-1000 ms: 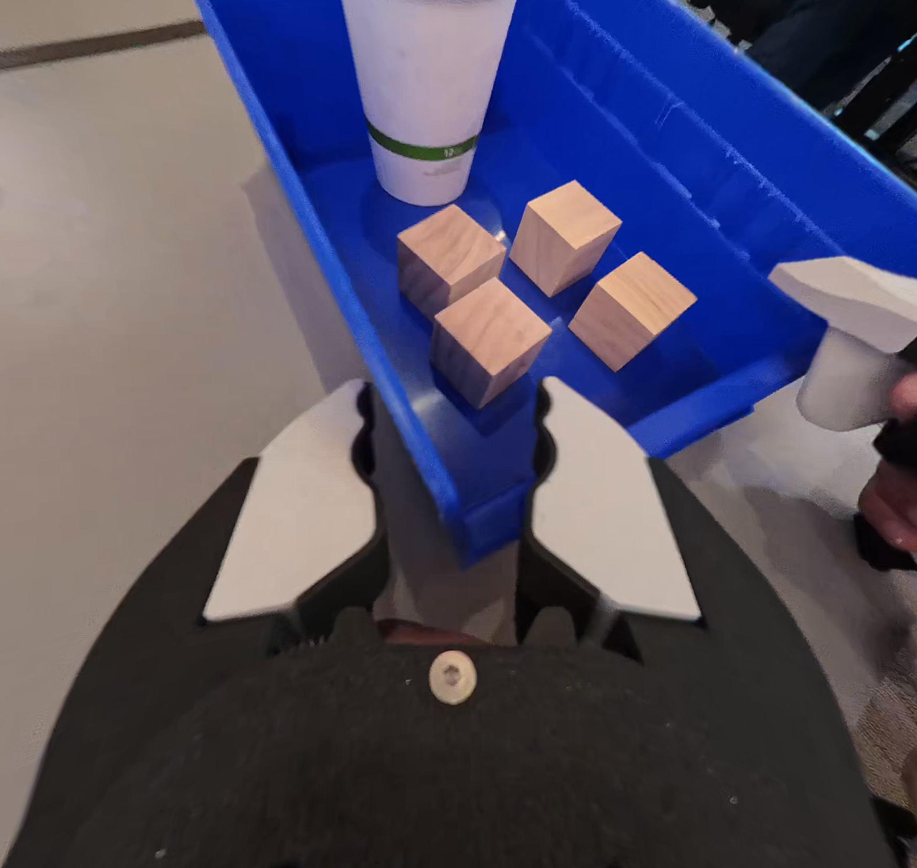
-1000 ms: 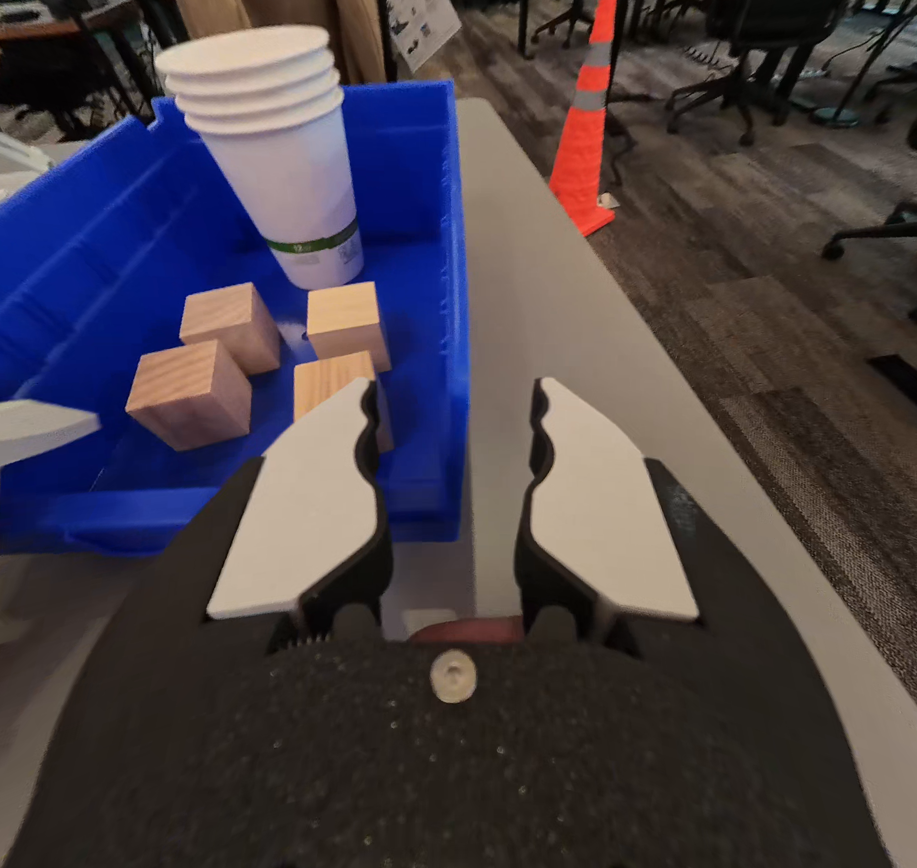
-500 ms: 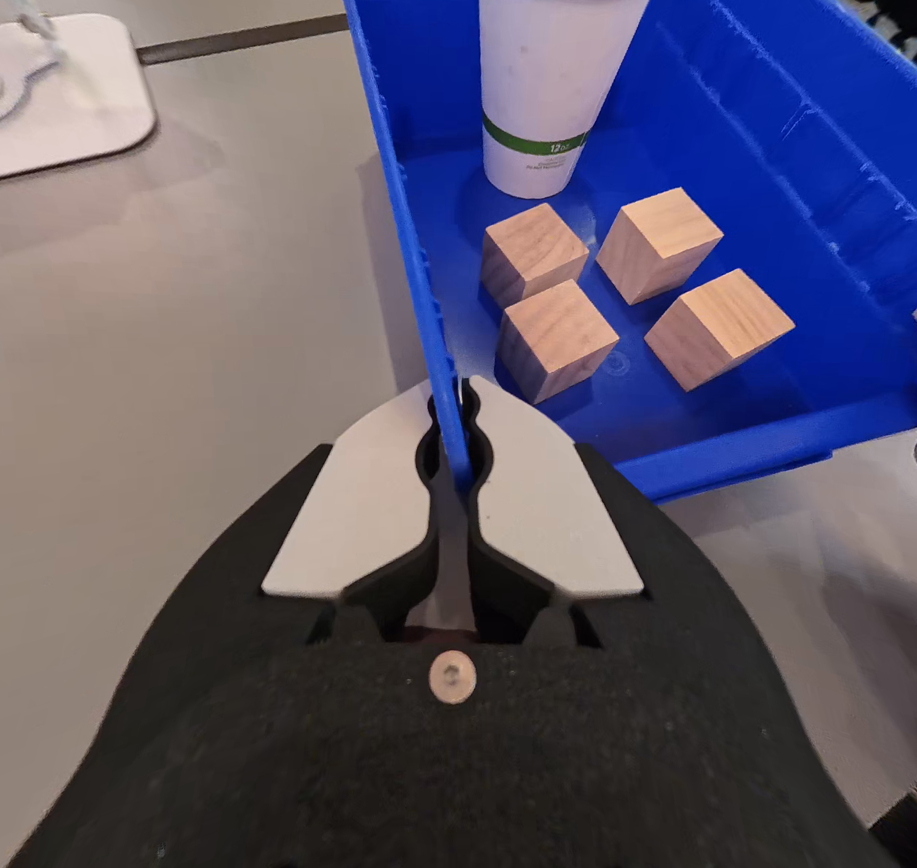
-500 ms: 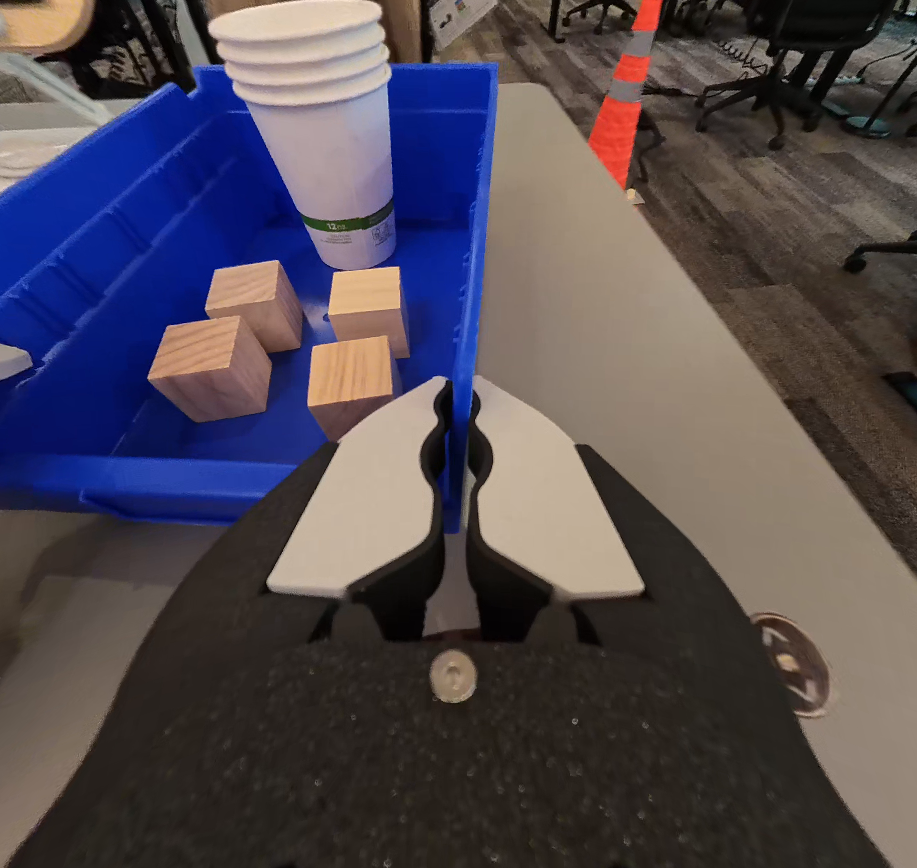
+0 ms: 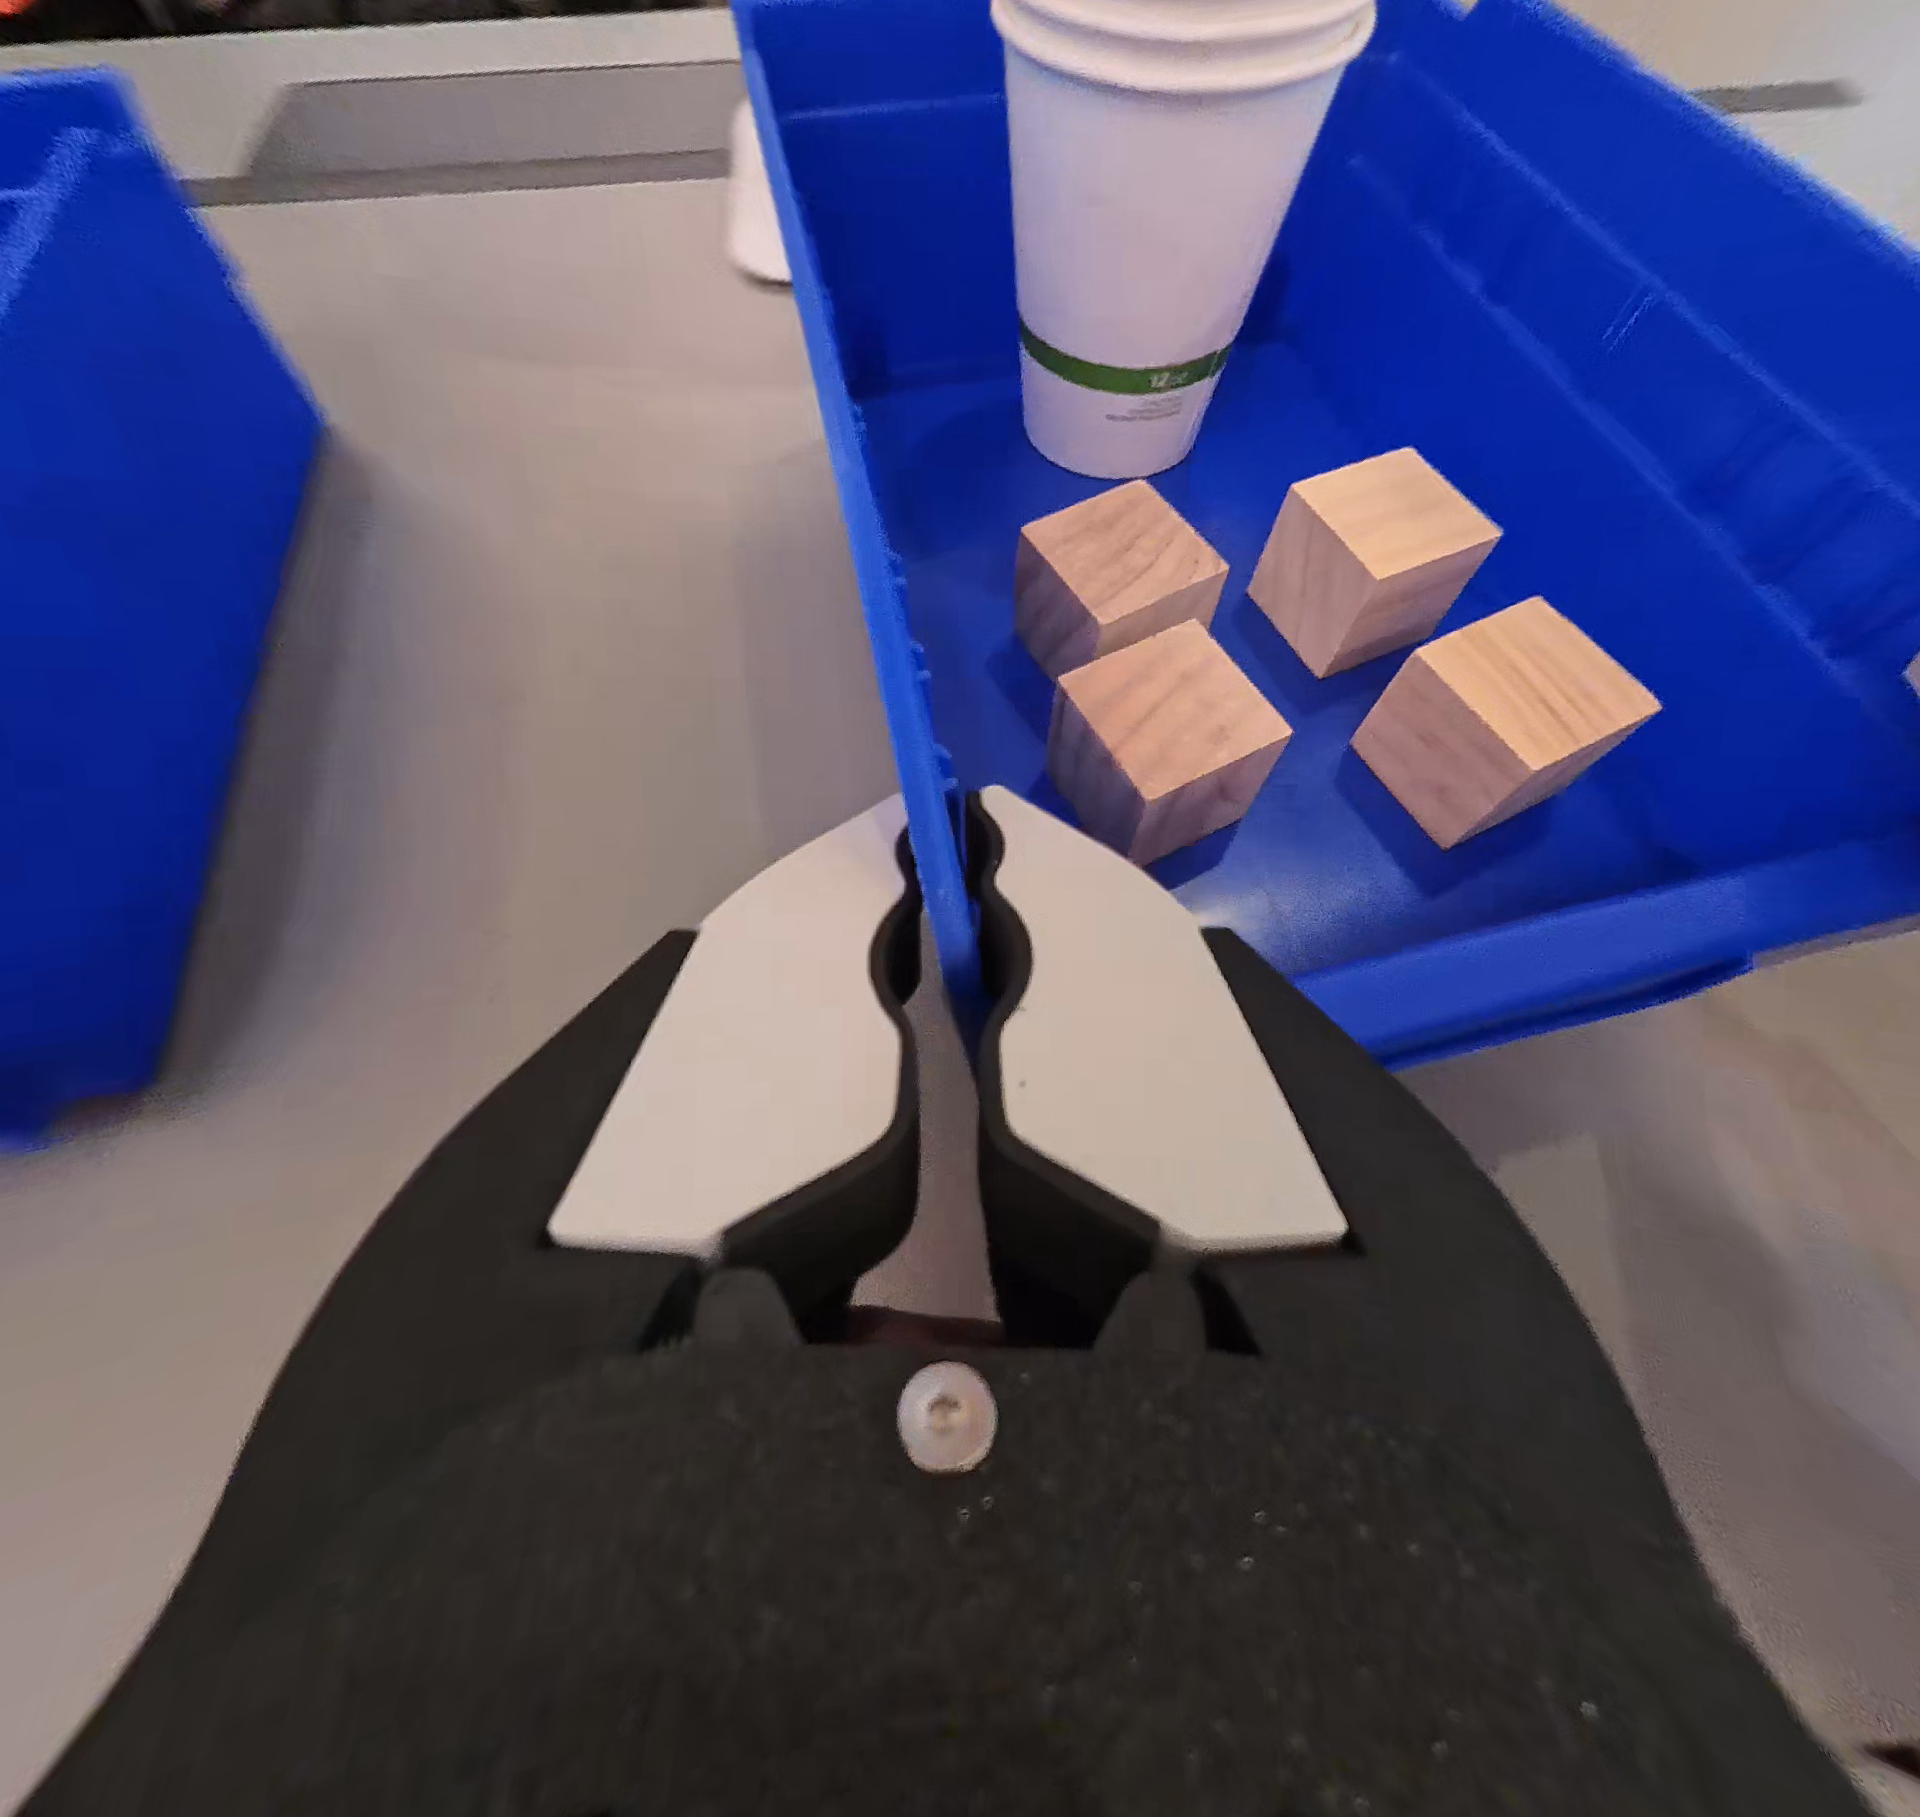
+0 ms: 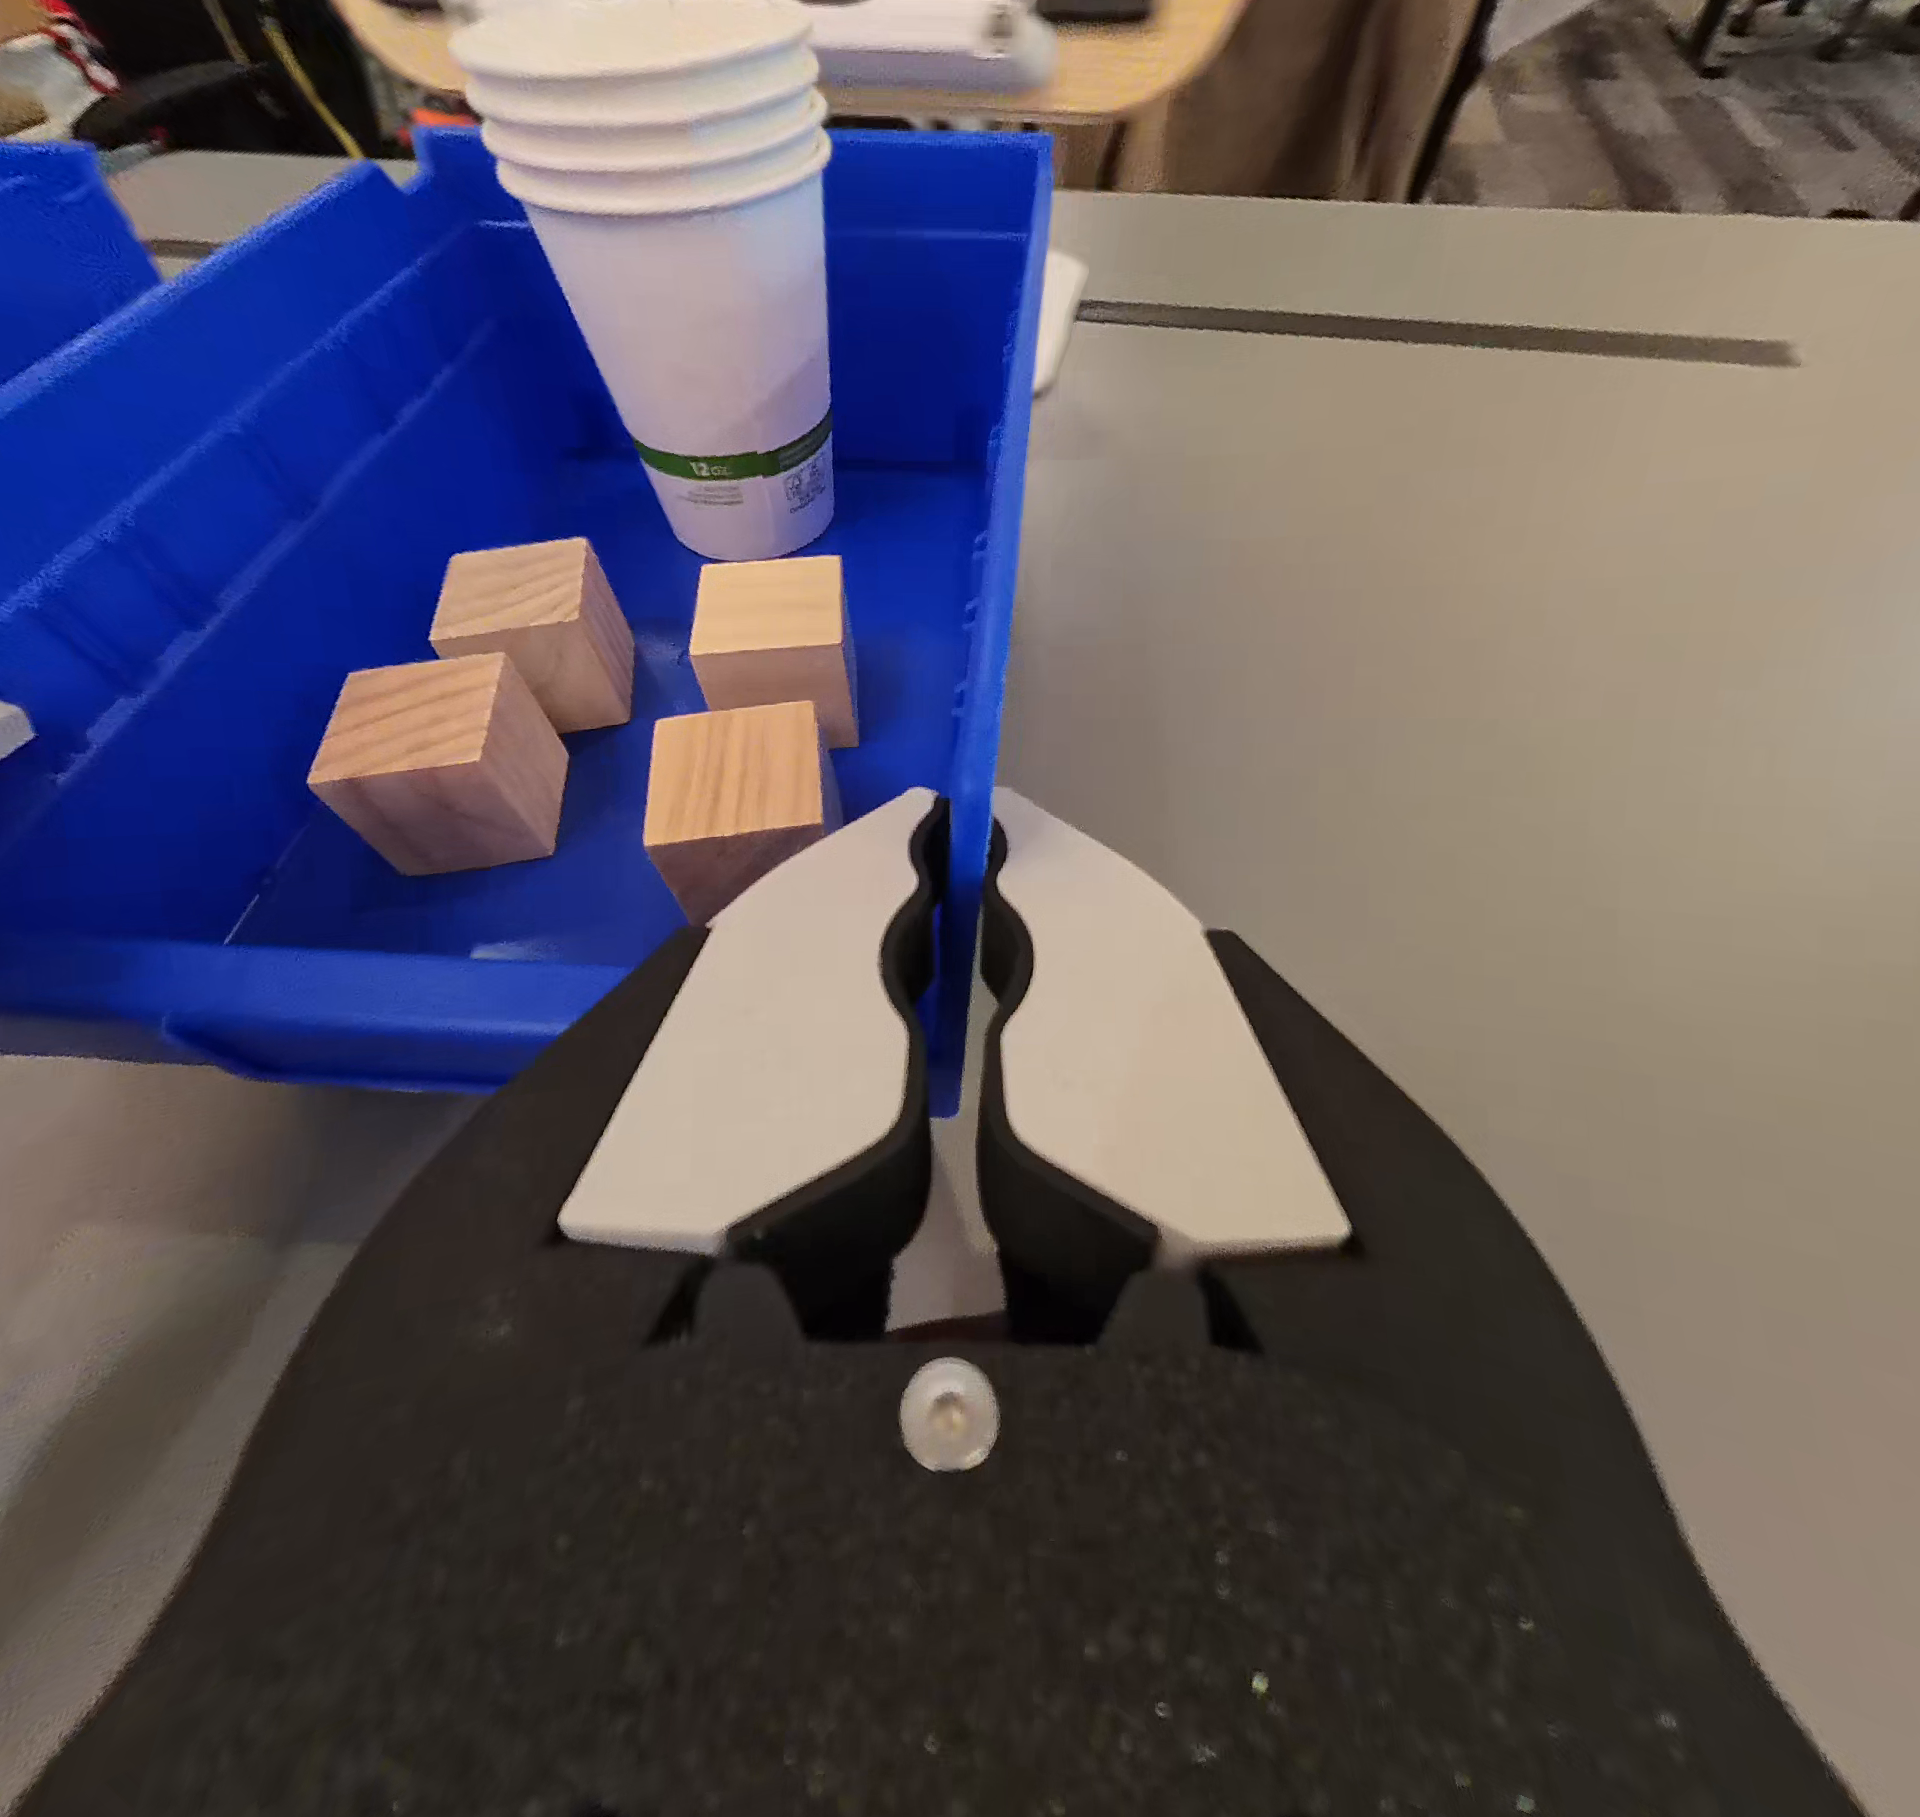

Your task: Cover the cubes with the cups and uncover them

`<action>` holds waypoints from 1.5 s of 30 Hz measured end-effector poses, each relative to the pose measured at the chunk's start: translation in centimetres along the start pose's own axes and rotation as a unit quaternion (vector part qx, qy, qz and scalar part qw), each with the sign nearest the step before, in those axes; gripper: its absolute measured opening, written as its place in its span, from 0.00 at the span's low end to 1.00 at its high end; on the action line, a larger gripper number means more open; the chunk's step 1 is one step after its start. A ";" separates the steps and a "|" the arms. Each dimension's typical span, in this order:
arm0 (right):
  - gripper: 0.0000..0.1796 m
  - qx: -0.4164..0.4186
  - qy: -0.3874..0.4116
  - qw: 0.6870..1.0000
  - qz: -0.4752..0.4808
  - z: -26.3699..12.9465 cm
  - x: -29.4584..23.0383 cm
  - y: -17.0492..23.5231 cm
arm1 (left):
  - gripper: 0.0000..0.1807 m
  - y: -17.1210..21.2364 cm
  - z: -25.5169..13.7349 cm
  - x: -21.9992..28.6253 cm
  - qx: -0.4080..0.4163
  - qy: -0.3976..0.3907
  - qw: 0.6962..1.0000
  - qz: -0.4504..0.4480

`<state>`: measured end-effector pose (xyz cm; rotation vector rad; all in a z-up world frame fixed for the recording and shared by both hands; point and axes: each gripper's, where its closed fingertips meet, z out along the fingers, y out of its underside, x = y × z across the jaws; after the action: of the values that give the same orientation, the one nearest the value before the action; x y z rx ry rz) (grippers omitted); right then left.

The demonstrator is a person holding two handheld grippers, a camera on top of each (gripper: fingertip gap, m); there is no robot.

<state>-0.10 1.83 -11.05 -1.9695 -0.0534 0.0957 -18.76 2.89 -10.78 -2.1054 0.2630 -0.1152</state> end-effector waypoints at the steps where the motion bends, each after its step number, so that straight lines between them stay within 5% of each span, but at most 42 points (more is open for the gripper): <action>1: 0.02 -0.001 -0.010 1.000 -0.005 0.8 -1.6 -0.2 | 0.03 0.3 -0.2 -1.8 -0.004 -0.018 1.000 0.006; 11: 0.05 -0.020 -0.095 0.994 -0.041 4.3 -10.5 1.2 | 0.05 3.1 -0.8 -11.1 0.019 -0.045 0.999 -0.002; 14: 0.21 -0.002 -0.113 0.993 -0.047 2.5 -9.2 1.1 | 0.23 3.0 -3.8 -11.6 0.059 -0.002 0.998 -0.012; 21: 0.15 0.108 -0.244 0.964 -0.019 -6.0 -6.5 1.8 | 0.27 2.4 -12.4 -21.4 0.193 -0.022 0.978 -0.076; 28: 0.10 0.176 -0.269 0.946 0.036 -8.9 -4.6 -0.5 | 0.30 2.1 -9.2 -36.1 0.131 -0.170 0.972 -0.098; 38: 0.10 0.118 -0.302 0.943 0.072 -7.1 -5.8 1.4 | 0.39 4.0 -0.8 -41.2 0.041 -0.117 0.980 -0.158; 41: 0.09 0.113 -0.305 0.942 0.078 -7.0 -5.9 1.5 | 0.31 3.4 0.2 -41.0 0.042 -0.097 0.981 -0.163; 43: 0.09 0.110 -0.309 0.941 0.087 -6.9 -5.9 1.5 | 0.10 2.9 0.4 -40.9 0.043 -0.095 0.982 -0.158; 45: 0.09 0.107 -0.313 0.939 0.096 -6.8 -5.8 1.5 | 0.06 3.0 0.4 -40.5 0.032 -0.080 0.981 -0.176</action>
<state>-5.30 -5.50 -9.56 -1.6533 -0.2541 0.8232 -58.52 11.21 -12.57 -2.0658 -0.2102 -0.1608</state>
